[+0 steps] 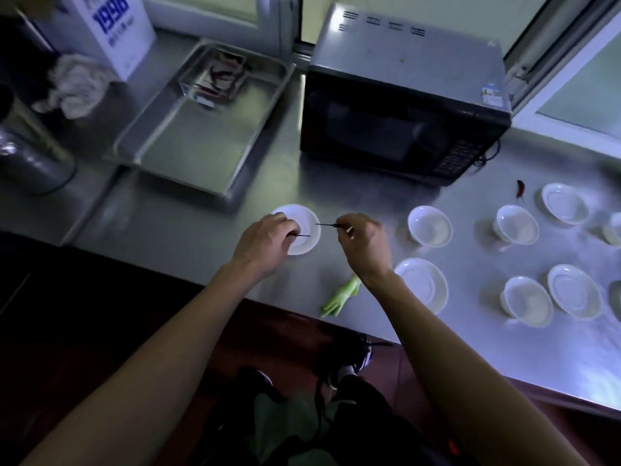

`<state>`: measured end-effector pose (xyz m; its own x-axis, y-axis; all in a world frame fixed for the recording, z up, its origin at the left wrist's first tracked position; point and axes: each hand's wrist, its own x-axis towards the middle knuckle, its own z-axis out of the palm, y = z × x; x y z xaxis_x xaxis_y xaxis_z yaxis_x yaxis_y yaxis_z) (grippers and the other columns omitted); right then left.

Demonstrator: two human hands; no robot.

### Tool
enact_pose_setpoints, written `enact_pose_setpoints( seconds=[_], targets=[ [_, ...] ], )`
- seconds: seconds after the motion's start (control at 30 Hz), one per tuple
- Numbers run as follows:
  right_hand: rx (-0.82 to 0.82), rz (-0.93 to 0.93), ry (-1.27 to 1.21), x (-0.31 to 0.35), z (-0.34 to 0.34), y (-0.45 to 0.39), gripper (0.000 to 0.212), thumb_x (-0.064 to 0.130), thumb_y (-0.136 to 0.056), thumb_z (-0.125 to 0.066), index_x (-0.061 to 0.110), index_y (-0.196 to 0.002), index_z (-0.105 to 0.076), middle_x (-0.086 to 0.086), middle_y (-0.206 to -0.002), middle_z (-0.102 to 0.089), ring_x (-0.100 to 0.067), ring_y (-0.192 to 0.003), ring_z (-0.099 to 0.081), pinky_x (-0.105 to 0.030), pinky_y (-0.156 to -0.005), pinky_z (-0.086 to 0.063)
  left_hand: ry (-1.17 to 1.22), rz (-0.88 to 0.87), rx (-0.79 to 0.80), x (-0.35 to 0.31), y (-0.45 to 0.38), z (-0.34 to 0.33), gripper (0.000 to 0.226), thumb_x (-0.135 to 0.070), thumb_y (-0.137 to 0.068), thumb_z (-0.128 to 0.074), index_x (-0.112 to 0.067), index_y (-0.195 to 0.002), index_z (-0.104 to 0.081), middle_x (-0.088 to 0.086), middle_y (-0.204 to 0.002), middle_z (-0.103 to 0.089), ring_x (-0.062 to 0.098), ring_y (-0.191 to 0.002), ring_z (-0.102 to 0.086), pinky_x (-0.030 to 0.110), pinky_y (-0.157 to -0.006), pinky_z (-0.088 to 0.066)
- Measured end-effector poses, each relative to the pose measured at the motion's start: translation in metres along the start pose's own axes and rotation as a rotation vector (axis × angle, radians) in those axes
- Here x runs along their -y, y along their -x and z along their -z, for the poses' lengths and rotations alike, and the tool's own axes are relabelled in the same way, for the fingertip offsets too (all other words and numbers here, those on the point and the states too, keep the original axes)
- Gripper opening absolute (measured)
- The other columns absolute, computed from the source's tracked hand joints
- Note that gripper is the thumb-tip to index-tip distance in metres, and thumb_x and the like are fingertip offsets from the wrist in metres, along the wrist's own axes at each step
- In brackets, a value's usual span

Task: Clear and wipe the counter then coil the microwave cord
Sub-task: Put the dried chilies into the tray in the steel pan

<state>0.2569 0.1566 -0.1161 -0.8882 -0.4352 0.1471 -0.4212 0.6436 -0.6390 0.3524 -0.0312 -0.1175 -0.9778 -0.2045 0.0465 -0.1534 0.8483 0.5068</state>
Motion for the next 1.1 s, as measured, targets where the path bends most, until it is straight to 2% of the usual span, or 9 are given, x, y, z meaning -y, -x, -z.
enact_pose_setpoints(
  seconds=[0.1,0.3,0.47,0.53,0.63,0.73,0.9,1.1],
  targets=[
    [0.046,0.034,-0.016,0.039,-0.018,-0.001,0.017,0.002,-0.084,-0.064,0.008,-0.096,-0.075,-0.01,-0.092,-0.071,-0.029,-0.079,-0.063,-0.042,-0.069,-0.052,-0.002,0.024,-0.048,0.029,0.024,0.028,0.011,-0.017,-0.093,-0.059,-0.018,-0.1,-0.068,0.003,-0.101,-0.062,0.027,-0.099,-0.058,0.04,-0.074,-0.048],
    [0.107,0.082,-0.046,0.093,-0.05,-0.007,0.019,0.004,-0.086,-0.062,0.011,-0.099,-0.075,-0.005,-0.096,-0.071,-0.023,-0.081,-0.063,-0.029,-0.07,-0.048,-0.016,0.09,-0.123,0.076,0.055,0.067,0.009,-0.016,-0.091,-0.061,-0.017,-0.096,-0.068,0.004,-0.094,-0.061,0.031,-0.09,-0.059,0.042,-0.071,-0.05],
    [0.137,0.095,-0.012,0.111,-0.082,-0.02,0.018,0.008,-0.089,-0.064,0.014,-0.099,-0.078,-0.004,-0.096,-0.073,-0.025,-0.083,-0.066,-0.035,-0.075,-0.052,-0.025,0.159,-0.098,0.108,0.059,0.077,0.011,-0.019,-0.092,-0.061,-0.016,-0.099,-0.069,0.006,-0.097,-0.061,0.031,-0.095,-0.058,0.046,-0.075,-0.05],
    [0.144,0.095,-0.016,0.114,-0.096,-0.027,0.016,0.009,-0.09,-0.065,0.016,-0.098,-0.078,-0.002,-0.095,-0.072,-0.022,-0.081,-0.066,-0.029,-0.069,-0.048,-0.017,0.185,-0.078,0.121,0.055,0.079,0.013,-0.019,-0.092,-0.061,-0.016,-0.102,-0.069,0.006,-0.1,-0.061,0.031,-0.097,-0.058,0.046,-0.077,-0.05],
    [0.136,0.106,-0.013,0.117,-0.119,-0.044,0.016,0.01,-0.09,-0.066,0.017,-0.098,-0.078,0.0,-0.093,-0.072,-0.019,-0.079,-0.066,-0.023,-0.063,-0.041,-0.009,0.207,-0.034,0.14,0.043,0.084,0.014,-0.019,-0.093,-0.06,-0.016,-0.104,-0.068,0.006,-0.102,-0.06,0.03,-0.1,-0.058,0.045,-0.08,-0.05],
    [0.153,0.118,-0.064,0.122,-0.142,-0.07,0.016,0.007,-0.088,-0.065,0.013,-0.097,-0.077,-0.007,-0.09,-0.071,-0.027,-0.078,-0.065,-0.033,-0.067,-0.051,-0.03,0.199,-0.014,0.161,0.024,0.093,0.013,-0.016,-0.092,-0.062,-0.014,-0.102,-0.069,0.006,-0.101,-0.062,0.03,-0.098,-0.059,0.043,-0.079,-0.049],
    [0.089,0.076,-0.11,0.132,-0.166,-0.13,0.018,0.004,-0.085,-0.065,0.012,-0.095,-0.078,-0.008,-0.09,-0.072,-0.027,-0.08,-0.066,-0.024,-0.07,-0.043,-0.058,0.162,-0.009,0.192,-0.026,0.118,0.014,-0.013,-0.09,-0.063,-0.016,-0.102,-0.07,0.002,-0.103,-0.064,0.025,-0.1,-0.06,0.04,-0.08,-0.051],
    [0.093,0.102,-0.132,0.147,-0.184,-0.181,0.017,0.004,-0.085,-0.065,0.01,-0.096,-0.078,-0.009,-0.09,-0.072,-0.029,-0.08,-0.066,-0.032,-0.071,-0.05,-0.098,0.073,-0.006,0.217,-0.088,0.141,0.011,-0.01,-0.09,-0.064,-0.01,-0.098,-0.07,0.007,-0.094,-0.063,0.03,-0.094,-0.06,0.045,-0.078,-0.05]
  ],
)
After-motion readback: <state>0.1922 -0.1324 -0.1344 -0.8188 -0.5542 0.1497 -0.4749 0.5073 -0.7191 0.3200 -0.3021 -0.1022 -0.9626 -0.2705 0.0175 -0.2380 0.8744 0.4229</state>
